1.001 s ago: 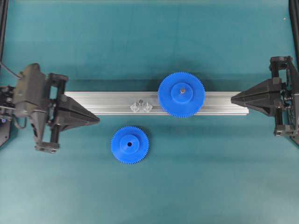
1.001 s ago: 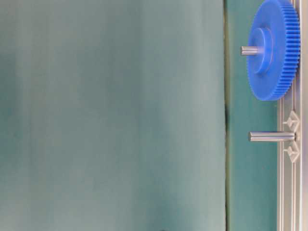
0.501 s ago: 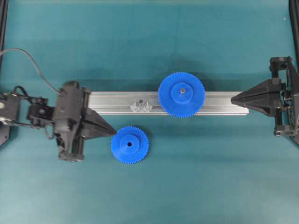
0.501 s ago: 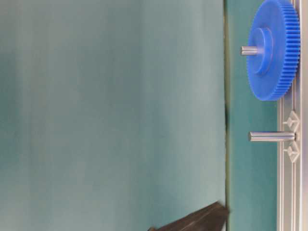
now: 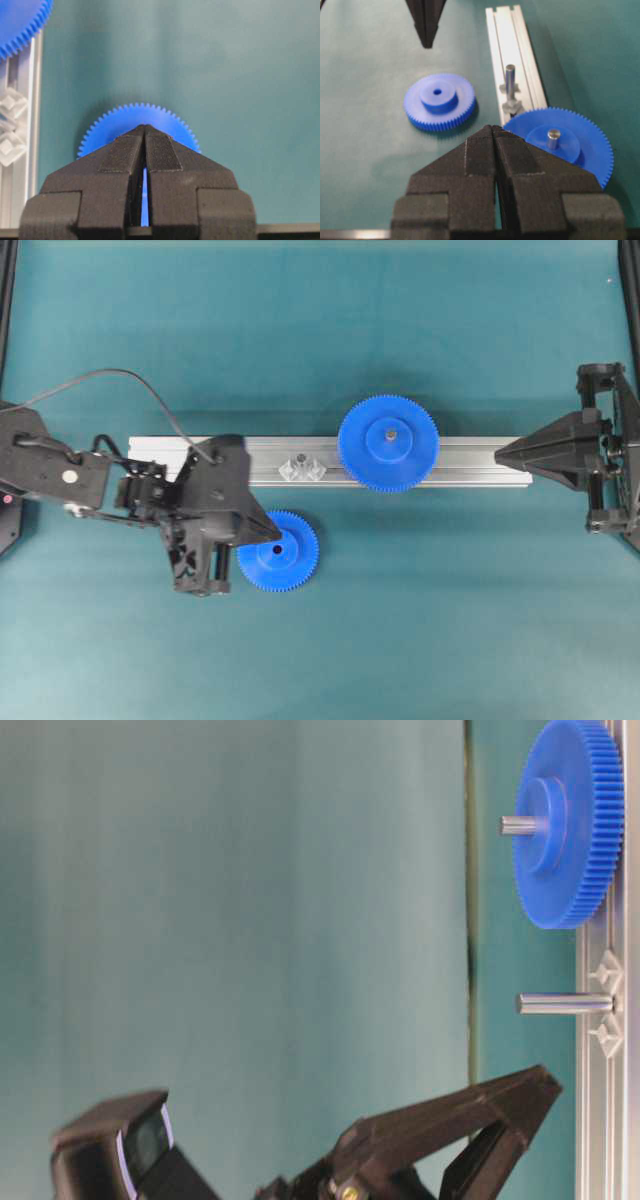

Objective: Find the location of the shaft and insert the small gear.
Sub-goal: 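Lower the left gripper and close it on the small blue gear's hub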

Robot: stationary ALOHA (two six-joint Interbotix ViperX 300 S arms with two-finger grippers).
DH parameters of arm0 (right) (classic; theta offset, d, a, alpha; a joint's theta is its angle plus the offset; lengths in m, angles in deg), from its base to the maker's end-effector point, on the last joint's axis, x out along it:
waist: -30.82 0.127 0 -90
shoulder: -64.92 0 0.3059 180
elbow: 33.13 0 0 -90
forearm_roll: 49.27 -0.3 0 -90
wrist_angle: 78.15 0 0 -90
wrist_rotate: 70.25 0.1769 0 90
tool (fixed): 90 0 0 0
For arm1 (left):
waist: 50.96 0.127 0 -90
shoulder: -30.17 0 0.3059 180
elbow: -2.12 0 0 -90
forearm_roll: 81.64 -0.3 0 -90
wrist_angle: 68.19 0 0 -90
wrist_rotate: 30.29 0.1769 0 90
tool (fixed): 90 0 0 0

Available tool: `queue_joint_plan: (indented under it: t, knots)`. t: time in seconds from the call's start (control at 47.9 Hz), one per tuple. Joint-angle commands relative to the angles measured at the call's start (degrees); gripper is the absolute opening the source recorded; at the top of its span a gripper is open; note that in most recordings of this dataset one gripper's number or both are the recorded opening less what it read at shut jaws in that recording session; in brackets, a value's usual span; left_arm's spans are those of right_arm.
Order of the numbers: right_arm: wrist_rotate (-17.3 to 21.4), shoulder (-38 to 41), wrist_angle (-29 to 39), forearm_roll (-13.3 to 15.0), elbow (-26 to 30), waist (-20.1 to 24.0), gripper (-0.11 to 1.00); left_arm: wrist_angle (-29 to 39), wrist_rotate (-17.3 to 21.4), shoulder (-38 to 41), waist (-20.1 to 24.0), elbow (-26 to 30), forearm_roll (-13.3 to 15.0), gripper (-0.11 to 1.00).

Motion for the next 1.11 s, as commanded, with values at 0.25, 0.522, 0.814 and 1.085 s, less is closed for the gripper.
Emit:
queue_joint_plan:
  t: [0.25,0.522,0.814,1.085]
  knots:
    - [0.62,0.0,-0.53,-0.09,0.18,0.09,0.01,7.03,0.0,3.08,-0.35,6.94,-0.18,-0.02]
    - [0.62,-0.09,-0.53,-0.09,0.0,0.0,0.01,14.77,0.0,6.06,-0.35,11.16,-0.18,-0.02]
    - [0.62,-0.62,-0.62,-0.09,-0.18,0.0,0.01,27.77,0.62,11.25,-0.44,18.63,-0.18,-0.02]
    - [0.7,-1.05,-0.79,-0.18,-0.7,-0.09,0.01,33.75,2.55,14.94,-1.67,22.85,-0.18,-0.02]
